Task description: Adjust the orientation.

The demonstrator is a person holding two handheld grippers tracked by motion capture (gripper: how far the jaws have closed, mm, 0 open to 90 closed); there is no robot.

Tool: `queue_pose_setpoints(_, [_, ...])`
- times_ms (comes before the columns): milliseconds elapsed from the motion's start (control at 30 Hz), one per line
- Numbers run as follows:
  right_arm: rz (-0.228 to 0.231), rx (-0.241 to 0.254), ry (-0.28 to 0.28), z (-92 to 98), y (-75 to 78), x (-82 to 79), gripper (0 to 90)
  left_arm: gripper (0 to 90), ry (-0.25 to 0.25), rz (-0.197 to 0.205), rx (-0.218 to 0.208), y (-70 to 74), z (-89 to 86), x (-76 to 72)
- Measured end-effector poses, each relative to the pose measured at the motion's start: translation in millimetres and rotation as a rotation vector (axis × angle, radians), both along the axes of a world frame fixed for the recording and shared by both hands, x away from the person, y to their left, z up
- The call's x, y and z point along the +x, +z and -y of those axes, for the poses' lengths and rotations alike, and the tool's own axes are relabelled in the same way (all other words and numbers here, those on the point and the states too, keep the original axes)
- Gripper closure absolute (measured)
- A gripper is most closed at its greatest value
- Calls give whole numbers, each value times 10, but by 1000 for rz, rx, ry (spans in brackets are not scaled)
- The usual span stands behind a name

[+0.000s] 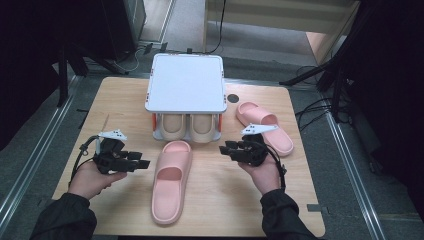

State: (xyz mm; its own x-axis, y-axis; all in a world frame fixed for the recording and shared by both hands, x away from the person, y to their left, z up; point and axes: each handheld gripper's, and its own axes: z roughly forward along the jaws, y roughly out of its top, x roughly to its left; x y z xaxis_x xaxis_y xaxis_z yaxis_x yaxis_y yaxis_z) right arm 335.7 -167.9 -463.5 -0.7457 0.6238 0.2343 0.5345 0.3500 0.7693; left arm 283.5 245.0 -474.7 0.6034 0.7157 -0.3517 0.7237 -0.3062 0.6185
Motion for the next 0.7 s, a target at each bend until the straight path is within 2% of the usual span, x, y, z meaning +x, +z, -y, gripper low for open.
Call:
queue_pose_setpoints(33, [4, -4, -26, 120, 3, 59, 626, 442, 2, -1, -2, -2, -5, 11])
queue_pose_setpoints(133, [6, -7, -59, 273, 7, 129, 623, 440, 5, 0, -6, -5, -23, 52])
queue_pose_setpoints(167, [6, -7, -59, 273, 7, 129, 623, 437, 5, 0, -6, -5, -23, 52])
queue_pose_setpoints(200, [7, -8, -89, 397, 12, 183, 617, 435, 9, 2, -3, -12, -31, 71])
queue_pose_setpoints(233, [7, -8, -89, 397, 12, 183, 617, 432, 9, 2, -3, -12, -31, 71])
queue_pose_setpoints(267, [9, -7, -112, 503, 7, 233, 614, 432, 7, -2, 2, -20, -47, 89])
queue_pose_setpoints(333, [9, -9, -130, 594, -7, 284, 612, 431, 8, -9, 1, -29, -58, 105])
queue_pose_setpoints(500, [10, -25, -159, 733, -48, 374, 605, 430, 5, -6, 2, -23, -66, 113])
queue_pose_setpoints(633, [-12, -16, -188, 847, -108, 472, 602, 430, 6, -7, 3, -32, -65, 110])
queue_pose_setpoints(700, [-17, -27, -205, 893, -148, 547, 592, 429, 5, -8, 8, -36, -70, 103])
